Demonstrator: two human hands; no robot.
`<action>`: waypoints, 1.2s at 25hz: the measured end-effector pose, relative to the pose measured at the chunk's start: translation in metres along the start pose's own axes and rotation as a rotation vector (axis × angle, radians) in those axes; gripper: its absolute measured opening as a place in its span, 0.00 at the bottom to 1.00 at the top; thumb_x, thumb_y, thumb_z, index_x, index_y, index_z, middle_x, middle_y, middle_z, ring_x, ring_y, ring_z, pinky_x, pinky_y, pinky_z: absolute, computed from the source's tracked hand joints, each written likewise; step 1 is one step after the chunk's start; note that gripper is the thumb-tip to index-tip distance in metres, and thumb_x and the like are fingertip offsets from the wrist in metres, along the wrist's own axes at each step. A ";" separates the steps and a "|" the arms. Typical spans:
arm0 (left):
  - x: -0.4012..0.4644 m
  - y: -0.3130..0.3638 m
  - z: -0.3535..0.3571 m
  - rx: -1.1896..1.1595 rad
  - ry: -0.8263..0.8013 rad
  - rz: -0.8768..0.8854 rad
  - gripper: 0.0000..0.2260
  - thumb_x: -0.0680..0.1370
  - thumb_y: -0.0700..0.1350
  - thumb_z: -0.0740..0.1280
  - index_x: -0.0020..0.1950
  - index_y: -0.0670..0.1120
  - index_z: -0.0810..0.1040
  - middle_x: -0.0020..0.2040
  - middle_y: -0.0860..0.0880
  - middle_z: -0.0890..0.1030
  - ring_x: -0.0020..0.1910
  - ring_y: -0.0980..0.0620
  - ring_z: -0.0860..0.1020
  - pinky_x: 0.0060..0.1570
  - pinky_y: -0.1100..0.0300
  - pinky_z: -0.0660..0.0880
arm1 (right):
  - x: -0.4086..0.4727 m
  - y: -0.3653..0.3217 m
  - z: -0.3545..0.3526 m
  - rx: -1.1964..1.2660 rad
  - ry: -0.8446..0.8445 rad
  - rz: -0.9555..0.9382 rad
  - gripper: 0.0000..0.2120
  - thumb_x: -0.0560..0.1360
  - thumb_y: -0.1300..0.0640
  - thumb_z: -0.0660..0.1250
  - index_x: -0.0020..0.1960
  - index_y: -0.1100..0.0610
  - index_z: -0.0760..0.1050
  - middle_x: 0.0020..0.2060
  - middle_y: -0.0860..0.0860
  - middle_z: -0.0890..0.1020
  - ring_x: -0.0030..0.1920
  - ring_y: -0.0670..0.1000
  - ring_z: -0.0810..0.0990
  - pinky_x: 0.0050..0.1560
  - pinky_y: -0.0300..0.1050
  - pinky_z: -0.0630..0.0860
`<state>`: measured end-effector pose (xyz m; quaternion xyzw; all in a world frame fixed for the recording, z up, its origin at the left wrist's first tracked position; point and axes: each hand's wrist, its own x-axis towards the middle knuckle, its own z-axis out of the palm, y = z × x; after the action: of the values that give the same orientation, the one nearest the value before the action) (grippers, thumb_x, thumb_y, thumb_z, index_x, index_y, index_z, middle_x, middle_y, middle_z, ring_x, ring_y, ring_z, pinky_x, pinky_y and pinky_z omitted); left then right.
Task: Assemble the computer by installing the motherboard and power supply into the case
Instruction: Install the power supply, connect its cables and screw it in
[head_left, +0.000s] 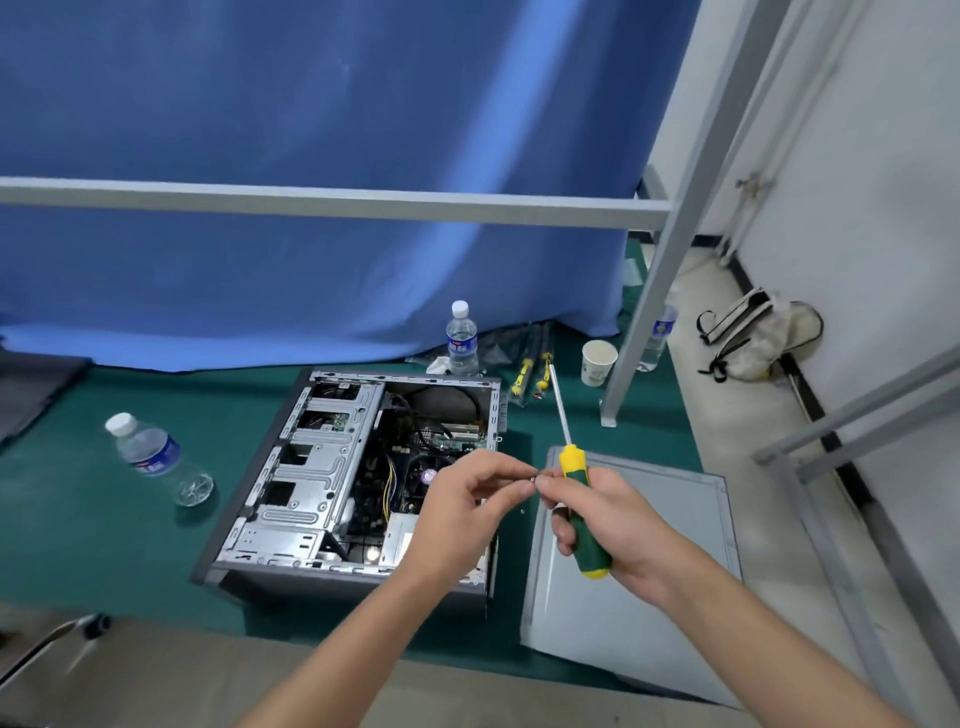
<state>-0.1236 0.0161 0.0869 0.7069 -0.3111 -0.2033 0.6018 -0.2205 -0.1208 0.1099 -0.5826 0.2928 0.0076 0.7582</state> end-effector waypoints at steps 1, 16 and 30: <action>0.000 0.004 -0.001 -0.018 0.003 0.010 0.11 0.75 0.35 0.72 0.46 0.52 0.84 0.45 0.52 0.84 0.44 0.55 0.82 0.45 0.65 0.77 | -0.003 -0.004 0.001 0.006 -0.008 -0.005 0.04 0.79 0.60 0.66 0.49 0.61 0.74 0.31 0.49 0.75 0.26 0.48 0.70 0.27 0.42 0.71; -0.007 0.003 -0.024 -0.390 0.119 -0.112 0.08 0.75 0.35 0.71 0.45 0.49 0.84 0.42 0.49 0.84 0.42 0.55 0.80 0.44 0.65 0.76 | -0.026 -0.027 -0.054 -1.553 0.243 -0.359 0.17 0.78 0.39 0.61 0.37 0.49 0.69 0.31 0.46 0.75 0.35 0.51 0.73 0.34 0.45 0.66; -0.004 0.006 -0.031 -0.113 0.126 -0.081 0.13 0.75 0.35 0.72 0.42 0.55 0.83 0.40 0.54 0.84 0.42 0.58 0.81 0.45 0.65 0.77 | -0.027 -0.038 -0.046 -1.788 0.232 -0.332 0.10 0.76 0.44 0.60 0.44 0.50 0.71 0.41 0.49 0.82 0.40 0.53 0.78 0.35 0.44 0.64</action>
<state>-0.1078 0.0406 0.0988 0.6954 -0.2316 -0.1998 0.6503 -0.2497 -0.1649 0.1492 -0.9841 0.1646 0.0638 -0.0176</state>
